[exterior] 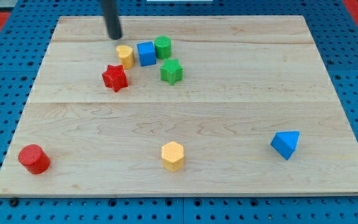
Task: Move the green star right to the red star
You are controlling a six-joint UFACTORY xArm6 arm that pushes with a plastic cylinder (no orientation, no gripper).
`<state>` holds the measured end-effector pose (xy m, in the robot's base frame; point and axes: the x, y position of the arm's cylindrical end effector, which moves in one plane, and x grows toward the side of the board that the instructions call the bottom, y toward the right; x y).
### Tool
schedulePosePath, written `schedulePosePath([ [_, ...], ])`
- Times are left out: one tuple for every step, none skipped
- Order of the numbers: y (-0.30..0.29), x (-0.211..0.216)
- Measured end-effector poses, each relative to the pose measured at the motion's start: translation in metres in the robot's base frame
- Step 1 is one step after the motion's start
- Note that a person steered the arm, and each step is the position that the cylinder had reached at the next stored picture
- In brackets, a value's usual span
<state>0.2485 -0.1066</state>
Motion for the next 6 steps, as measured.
schedulePosePath([
  [0.074, -0.011],
  [0.088, 0.034],
  [0.100, 0.071],
  [0.131, 0.108],
  [0.117, 0.110],
  [0.087, 0.119],
])
